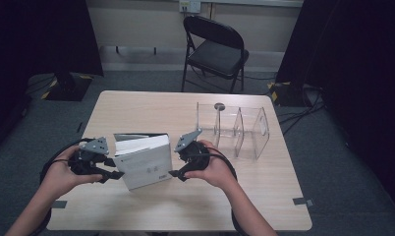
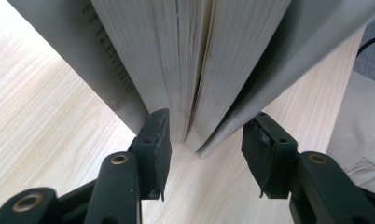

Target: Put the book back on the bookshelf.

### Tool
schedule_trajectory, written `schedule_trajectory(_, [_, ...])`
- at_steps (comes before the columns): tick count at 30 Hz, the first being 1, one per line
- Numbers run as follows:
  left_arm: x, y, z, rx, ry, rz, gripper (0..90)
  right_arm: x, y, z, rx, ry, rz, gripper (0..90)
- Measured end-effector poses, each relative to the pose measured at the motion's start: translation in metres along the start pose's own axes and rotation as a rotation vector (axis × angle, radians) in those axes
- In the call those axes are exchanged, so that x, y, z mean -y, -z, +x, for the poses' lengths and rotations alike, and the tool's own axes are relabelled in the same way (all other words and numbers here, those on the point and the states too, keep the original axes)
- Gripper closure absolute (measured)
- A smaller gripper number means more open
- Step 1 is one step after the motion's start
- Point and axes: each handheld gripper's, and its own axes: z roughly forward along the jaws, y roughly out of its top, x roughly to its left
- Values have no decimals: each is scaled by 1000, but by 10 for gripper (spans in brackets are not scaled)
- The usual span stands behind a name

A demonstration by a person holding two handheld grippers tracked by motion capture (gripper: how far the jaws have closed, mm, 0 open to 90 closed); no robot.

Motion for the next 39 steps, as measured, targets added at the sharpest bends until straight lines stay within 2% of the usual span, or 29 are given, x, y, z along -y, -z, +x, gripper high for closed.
schedule_trajectory(4, [3,-3,-1,2,7,3,517,-6,3,-2,-7,0,1,222])
schedule_trajectory(10, [7,-8,-1,6,8,5,512,-17,6,-4,-7,27,5,223])
schedule_trajectory(16, [11,-11,-1,11,15,6,499,-25,8,-4,-26,35,16,230])
schedule_trajectory(19, [16,-13,0,14,37,4,482,-28,8,-4,-29,42,19,230])
schedule_trajectory(23, [20,-16,1,4,33,-5,443,-32,9,-4,-32,47,27,230])
schedule_trajectory(24, [21,-16,2,0,18,-3,434,-33,9,-4,-33,45,25,230])
schedule_trajectory(28, [26,-19,3,-1,16,-30,390,-38,11,-4,-41,58,18,230])
schedule_trajectory(33, [33,-25,4,6,47,-55,297,-44,13,-4,-46,65,24,230])
schedule_trajectory(39, [40,-31,5,-1,55,-39,248,-48,13,-6,-57,67,24,232])
